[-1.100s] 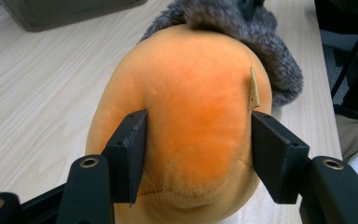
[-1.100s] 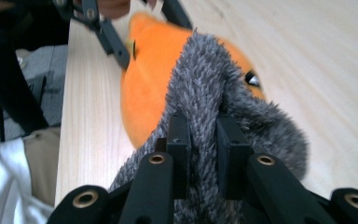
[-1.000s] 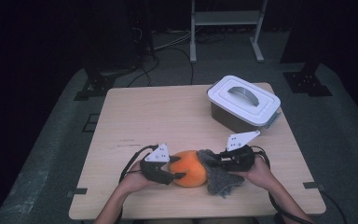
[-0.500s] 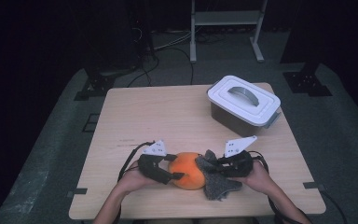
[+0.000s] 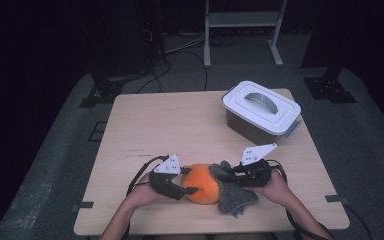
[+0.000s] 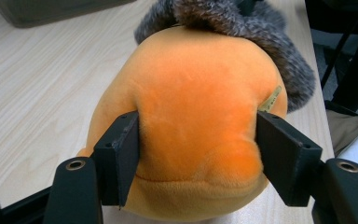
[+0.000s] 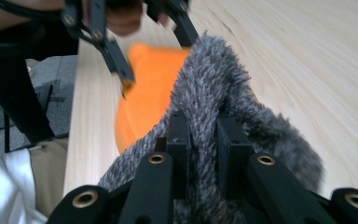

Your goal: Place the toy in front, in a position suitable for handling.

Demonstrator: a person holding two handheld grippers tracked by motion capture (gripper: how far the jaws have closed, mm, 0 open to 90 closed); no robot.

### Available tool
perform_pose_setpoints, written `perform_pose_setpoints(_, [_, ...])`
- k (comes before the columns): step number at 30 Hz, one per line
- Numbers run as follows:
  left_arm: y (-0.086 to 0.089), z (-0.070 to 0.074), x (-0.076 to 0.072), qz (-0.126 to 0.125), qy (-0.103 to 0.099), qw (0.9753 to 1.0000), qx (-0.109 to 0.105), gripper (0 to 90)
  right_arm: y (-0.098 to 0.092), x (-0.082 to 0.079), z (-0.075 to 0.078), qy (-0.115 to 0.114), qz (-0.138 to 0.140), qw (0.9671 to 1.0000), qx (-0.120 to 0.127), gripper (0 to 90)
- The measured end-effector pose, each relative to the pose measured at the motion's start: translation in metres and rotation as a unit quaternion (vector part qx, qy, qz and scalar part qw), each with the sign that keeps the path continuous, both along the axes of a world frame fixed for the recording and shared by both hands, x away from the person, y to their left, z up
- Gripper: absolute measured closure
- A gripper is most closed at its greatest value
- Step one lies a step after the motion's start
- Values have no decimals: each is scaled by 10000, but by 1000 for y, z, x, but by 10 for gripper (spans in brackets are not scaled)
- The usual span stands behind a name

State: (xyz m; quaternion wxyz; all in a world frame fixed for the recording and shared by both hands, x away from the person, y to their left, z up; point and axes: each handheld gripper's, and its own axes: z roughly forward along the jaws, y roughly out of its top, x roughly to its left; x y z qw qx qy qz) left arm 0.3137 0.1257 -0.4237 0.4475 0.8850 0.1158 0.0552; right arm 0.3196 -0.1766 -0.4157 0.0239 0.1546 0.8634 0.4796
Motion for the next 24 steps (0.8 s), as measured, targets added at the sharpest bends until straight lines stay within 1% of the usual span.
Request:
perform_pose_setpoints(3, [-2, 0, 0, -8, -36, 10000, -6, 337, -11, 0, -5, 109, -149, 9998, -115, 765])
perform_pose_setpoints(4, [-3, 0, 0, -14, -55, 10000, 1, 338, -12, 0, -5, 119, -151, 9997, -126, 764])
perform_pose_setpoints(6, [-4, 0, -1, -18, -108, 9999, 12, 343, -12, -2, -1, 57, -131, 9998, -120, 764])
perform_pose_setpoints(8, [-6, 0, -2, -31, -169, 9999, 11, 347, -7, -3, 6, -33, -58, 10000, -30, 764])
perform_pose_setpoints(9, [-6, 1, -2, -44, -193, 9998, 31, 348, -3, -4, 11, -84, 1, 9999, 60, 764])
perform_pose_setpoints(10, [-7, 1, -3, -56, -233, 9997, 35, 349, -1, -4, 14, -118, 25, 9999, 71, 764])
perform_pose_setpoints(12, [-7, 0, -3, -51, -234, 9997, 35, 349, 7, -4, 17, -183, 102, 9998, 30, 763])
perform_pose_setpoints(14, [-5, 0, -2, -57, -212, 9997, 59, 345, 12, -2, 14, -142, 147, 9998, -32, 763])
perform_pose_setpoints(17, [-2, 1, 1, 6, -44, 10000, 37, 298, 14, -1, 7, -32, 137, 9999, 47, 764])
perform_pose_setpoints(19, [0, 3, 3, 50, 131, 9999, 15, 238, 12, -2, 4, -11, 141, 9999, 43, 764])
perform_pose_setpoints(21, [2, 3, 6, 104, 380, 9992, -26, 193, 9, -3, 4, 10, 150, 9999, 20, 763])
perform_pose_setpoints(22, [3, 2, 8, 141, 485, 9987, -77, 193, 8, -4, 3, 30, 152, 9999, 17, 762])
perform_pose_setpoints(24, [4, 1, 9, 133, 594, 9981, -84, 207, 3, -4, 2, 91, 124, 9999, -30, 762])
